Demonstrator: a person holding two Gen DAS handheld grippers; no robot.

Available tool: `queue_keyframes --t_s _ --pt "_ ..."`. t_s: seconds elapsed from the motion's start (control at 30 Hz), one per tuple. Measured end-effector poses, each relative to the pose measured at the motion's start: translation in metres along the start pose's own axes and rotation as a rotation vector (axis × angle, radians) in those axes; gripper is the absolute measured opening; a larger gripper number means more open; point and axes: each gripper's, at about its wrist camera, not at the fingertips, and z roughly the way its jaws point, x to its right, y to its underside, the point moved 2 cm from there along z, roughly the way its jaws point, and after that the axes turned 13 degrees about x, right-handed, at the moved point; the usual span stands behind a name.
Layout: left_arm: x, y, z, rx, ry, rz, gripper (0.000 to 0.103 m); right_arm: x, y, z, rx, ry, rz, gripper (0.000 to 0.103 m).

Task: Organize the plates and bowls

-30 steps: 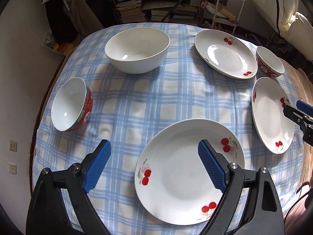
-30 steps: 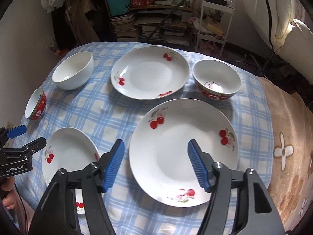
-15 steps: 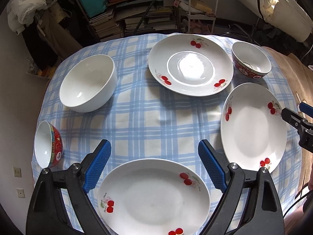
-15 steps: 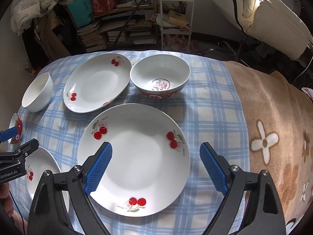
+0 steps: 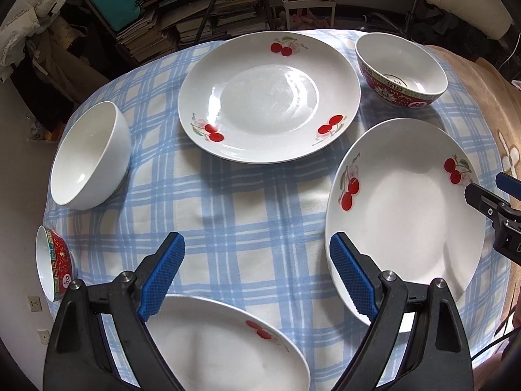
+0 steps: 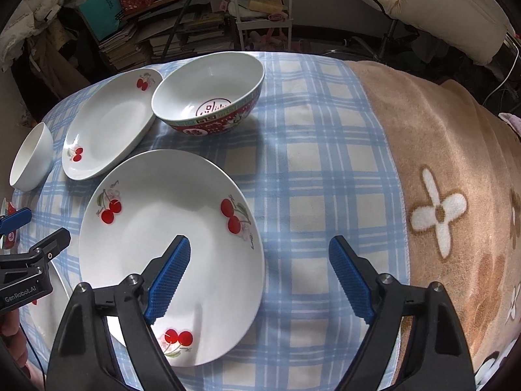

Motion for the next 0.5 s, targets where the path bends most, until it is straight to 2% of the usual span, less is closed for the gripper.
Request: queue_keyframes --t_s 0.13,0.2,0.3,0.37,0.5 --pt "0.01 0.001 0.011 -0.018 0.023 0.012 0.089 0.005 0.006 0.013 -0.049 -0.024 0.021 0.064" --pt "0.014 0.001 0.014 -0.025 0.022 0.021 0.082 0.005 0.008 0.018 -0.068 -0.028 0.026 0.058" --pt "0.017 0.004 0.019 -0.045 0.067 -0.004 0.067 0.004 0.01 0.022 -0.08 -0.038 0.027 0.047" --pt "0.02 0.005 0.019 -0.047 0.095 -0.022 0.054 0.003 0.011 0.023 -0.083 -0.039 0.025 0.036" --pt "0.033 0.006 0.022 -0.06 0.15 -0.032 0.032 0.001 0.011 0.023 -0.08 -0.085 0.042 0.02"
